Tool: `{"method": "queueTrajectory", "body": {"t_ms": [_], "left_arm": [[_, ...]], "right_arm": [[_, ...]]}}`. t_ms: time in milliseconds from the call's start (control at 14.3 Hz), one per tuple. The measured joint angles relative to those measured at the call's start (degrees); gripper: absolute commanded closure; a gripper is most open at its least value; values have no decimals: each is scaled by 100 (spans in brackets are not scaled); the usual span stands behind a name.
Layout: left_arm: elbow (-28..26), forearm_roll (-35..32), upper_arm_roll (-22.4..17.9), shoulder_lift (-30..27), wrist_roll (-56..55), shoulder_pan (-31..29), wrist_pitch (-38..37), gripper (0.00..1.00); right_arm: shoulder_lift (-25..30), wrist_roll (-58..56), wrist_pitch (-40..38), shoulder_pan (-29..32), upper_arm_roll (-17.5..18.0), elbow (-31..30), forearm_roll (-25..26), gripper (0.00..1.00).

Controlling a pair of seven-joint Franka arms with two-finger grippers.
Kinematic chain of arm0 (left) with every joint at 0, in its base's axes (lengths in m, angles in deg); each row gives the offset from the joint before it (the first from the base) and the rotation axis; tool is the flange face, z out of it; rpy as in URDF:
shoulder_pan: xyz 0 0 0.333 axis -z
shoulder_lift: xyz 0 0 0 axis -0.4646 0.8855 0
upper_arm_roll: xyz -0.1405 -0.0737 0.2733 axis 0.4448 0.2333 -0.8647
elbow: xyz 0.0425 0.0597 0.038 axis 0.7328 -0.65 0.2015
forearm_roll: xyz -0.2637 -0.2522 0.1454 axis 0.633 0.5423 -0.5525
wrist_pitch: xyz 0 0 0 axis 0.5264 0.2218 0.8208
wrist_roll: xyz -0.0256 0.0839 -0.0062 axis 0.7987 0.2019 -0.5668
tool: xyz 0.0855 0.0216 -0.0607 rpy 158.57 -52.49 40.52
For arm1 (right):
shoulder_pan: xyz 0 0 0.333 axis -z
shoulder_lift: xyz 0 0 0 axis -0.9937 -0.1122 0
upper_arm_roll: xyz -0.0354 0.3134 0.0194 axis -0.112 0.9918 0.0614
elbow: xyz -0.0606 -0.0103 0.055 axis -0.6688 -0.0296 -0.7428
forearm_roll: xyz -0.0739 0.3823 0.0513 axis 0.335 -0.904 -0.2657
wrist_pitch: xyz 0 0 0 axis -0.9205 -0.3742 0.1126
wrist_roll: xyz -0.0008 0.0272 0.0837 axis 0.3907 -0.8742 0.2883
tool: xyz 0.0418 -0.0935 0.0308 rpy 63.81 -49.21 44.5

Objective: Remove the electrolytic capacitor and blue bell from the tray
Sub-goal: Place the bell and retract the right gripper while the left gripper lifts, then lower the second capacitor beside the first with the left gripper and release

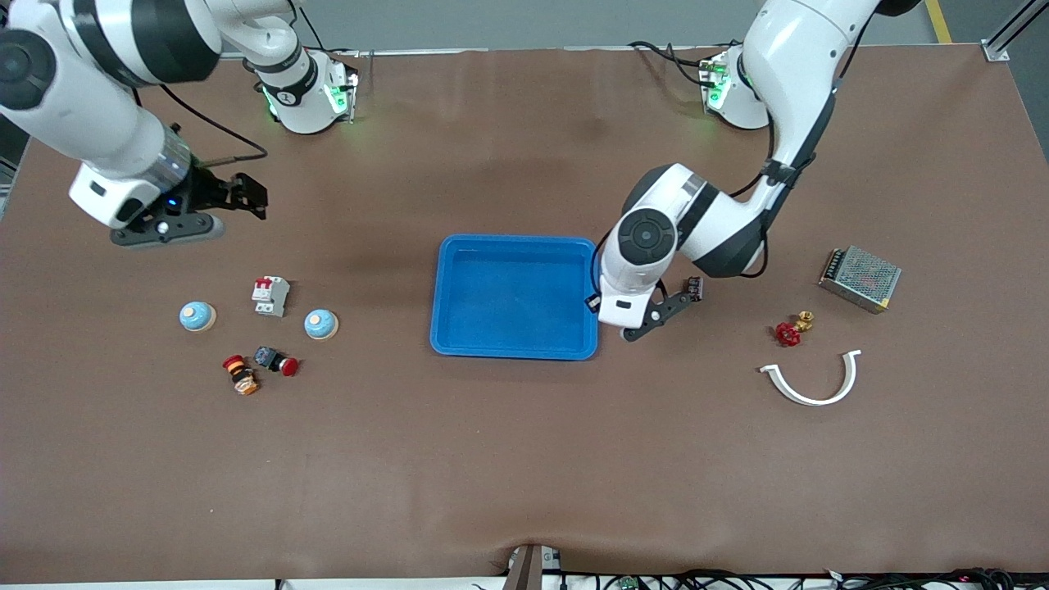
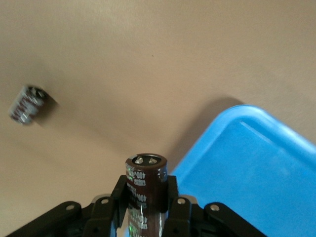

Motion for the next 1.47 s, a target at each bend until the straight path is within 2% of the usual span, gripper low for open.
{"method": "queueTrajectory", "body": {"t_ms": [280,491,771,1051,1192,1472], "left_arm": [[-595,0,14,-420,1396,-347,49,100],[-1051,-1,17,-611,2381,-669,518,100],[-1468,-2,18,-729,3525,-1064,978,100],[-1808,-64,15,-744,4445,-1478,1670,100],[-2047,-249,14,-727,4530,-1619,2102,100],[-2154,-507,14,-613,4543,-1723,2421,100]], "right_arm": [[253,3,-73,288,-20,127,22,0],[222,2,-404,693,-34,864,31,0],[-174,-4,-642,1150,-44,1730,31,0],[-495,-5,-529,1160,3,1858,108,0],[-602,-4,-442,1155,38,1891,148,0],[-667,-4,-230,1171,15,1892,148,0]]}}
